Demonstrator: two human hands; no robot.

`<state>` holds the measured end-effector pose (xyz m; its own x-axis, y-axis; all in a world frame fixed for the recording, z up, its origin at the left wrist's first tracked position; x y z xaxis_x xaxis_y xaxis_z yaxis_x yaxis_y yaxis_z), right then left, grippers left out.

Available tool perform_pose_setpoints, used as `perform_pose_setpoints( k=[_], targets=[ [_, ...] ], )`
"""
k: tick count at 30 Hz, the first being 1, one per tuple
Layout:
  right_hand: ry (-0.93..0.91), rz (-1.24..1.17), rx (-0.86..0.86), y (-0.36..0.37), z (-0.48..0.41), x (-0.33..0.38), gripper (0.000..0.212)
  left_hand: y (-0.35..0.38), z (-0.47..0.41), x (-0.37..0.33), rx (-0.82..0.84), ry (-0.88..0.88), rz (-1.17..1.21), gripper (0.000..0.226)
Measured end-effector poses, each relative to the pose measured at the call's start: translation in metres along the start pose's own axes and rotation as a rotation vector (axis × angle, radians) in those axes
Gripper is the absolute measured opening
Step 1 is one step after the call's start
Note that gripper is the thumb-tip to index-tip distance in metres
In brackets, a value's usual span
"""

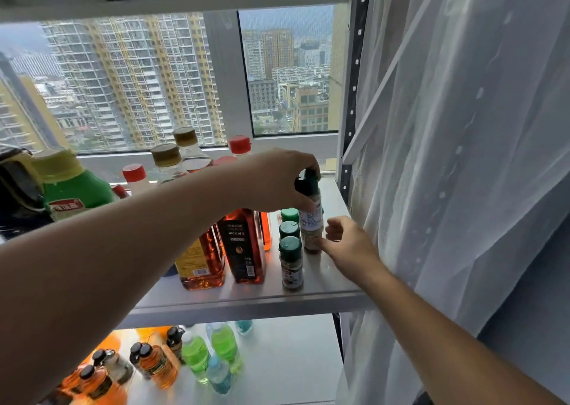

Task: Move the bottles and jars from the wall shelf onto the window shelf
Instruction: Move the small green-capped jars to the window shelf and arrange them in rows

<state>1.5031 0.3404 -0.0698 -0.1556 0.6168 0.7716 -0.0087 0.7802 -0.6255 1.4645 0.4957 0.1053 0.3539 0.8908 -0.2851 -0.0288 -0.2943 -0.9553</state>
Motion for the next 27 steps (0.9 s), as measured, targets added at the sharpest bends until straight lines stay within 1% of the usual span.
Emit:
perform_pose_setpoints(
  k=[2, 5, 9, 14, 18, 23, 27],
  targets=[
    [0.021, -0.020, -0.019, -0.009, 0.010, -0.003, 0.045, 0.007, -0.004, -0.001, 0.004, 0.003, 0.016, 0.049],
    [0.035, -0.044, -0.056, -0.020, 0.027, -0.005, 0.038, 0.020, -0.010, -0.003, 0.047, 0.003, 0.002, 0.053],
    [0.037, -0.102, -0.084, -0.028, 0.049, -0.001, 0.040, 0.035, -0.015, -0.002, 0.094, -0.010, -0.081, 0.058],
    [0.001, -0.133, -0.138, -0.044, 0.071, 0.000, 0.033, 0.050, -0.018, 0.003, 0.146, -0.022, -0.161, 0.052],
    [-0.020, -0.148, -0.138, -0.055, 0.081, 0.003, 0.027, 0.057, -0.020, 0.003, 0.130, -0.010, -0.191, 0.047],
    [-0.021, -0.147, -0.129, -0.062, 0.086, 0.007, 0.025, 0.065, -0.024, 0.004, 0.082, 0.001, -0.155, 0.049],
    [-0.027, -0.131, -0.111, -0.066, 0.091, 0.007, 0.024, 0.070, -0.025, 0.003, 0.075, 0.027, -0.209, 0.050]
  ],
)
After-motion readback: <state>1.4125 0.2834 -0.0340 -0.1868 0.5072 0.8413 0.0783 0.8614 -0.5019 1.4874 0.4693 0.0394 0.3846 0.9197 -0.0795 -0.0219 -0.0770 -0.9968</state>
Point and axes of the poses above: each hand's wrist, its own z-axis away from the middle knuckle, its own y-axis out of the palm, x = y × z, the point moved 4 cm from there along -z, towards the middle knuckle, and after that the axes turned 9 degrees about z, right-handed, at the moved point
